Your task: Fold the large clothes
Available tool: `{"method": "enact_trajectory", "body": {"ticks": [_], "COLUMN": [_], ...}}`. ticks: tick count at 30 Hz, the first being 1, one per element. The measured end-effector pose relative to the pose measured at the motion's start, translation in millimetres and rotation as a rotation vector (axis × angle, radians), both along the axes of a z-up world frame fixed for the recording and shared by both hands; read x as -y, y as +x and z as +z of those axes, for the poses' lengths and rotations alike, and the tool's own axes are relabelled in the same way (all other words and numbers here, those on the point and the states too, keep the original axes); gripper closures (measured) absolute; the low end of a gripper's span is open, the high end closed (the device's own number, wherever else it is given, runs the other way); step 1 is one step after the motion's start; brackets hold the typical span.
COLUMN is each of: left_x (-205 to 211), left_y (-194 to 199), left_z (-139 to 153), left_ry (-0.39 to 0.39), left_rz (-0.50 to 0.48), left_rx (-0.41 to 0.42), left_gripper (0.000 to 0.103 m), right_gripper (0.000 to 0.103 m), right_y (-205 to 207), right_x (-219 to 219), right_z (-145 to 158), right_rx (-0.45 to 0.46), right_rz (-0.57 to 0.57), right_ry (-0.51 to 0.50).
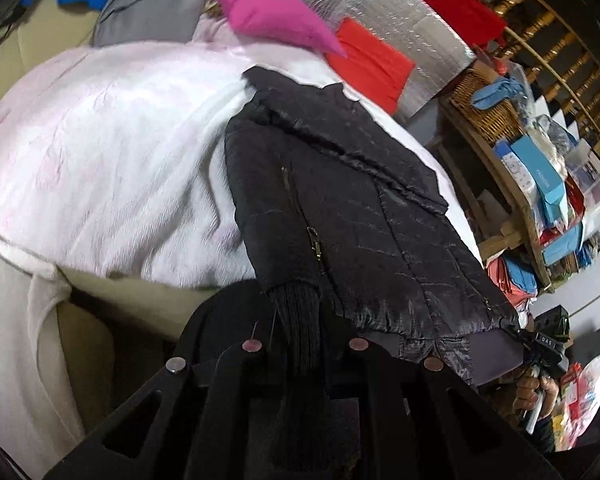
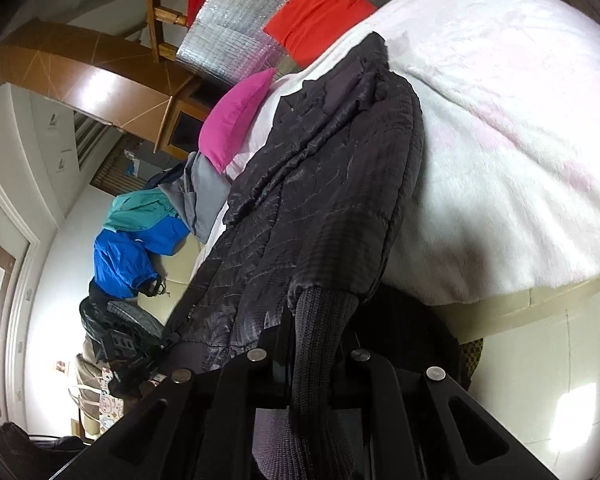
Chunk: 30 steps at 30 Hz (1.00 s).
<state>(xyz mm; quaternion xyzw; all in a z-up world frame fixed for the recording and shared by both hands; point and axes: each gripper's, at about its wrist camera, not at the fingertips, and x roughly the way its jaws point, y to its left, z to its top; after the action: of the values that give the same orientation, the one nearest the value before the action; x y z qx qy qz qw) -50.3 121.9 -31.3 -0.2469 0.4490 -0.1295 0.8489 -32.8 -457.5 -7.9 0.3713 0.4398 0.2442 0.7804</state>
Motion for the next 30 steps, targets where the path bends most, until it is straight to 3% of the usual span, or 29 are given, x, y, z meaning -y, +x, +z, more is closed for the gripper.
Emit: {"method": "enact_trajectory", "body": {"ticks": [5,9,21,30], "left_x": [0,-4,-7,1], "left_y": [-4,1,4,33], "left_z": [14,3,12,34], "left_ry": [0.004,-0.008,-0.032,0.029], "left_rz": [-0.002,0.007,0.012,0.058], "left_rx": [0.048,0.008,0.037,0.075], "left_gripper": [0.09,0.09,0.09,0.09], "right_gripper": [0.092,0.092,0.092,0.092], "right_y": [1,4,8,34], "right_x": [-5,-3,-5,-8], "right_z": [14,3,11,34], "right_rx": [0.045,0.014,0.046,0.123], "right_rz": [0.019,0.014,0.012,0.018], "right_ry": [-0.013,-0.015,-0.001,0.007]}}
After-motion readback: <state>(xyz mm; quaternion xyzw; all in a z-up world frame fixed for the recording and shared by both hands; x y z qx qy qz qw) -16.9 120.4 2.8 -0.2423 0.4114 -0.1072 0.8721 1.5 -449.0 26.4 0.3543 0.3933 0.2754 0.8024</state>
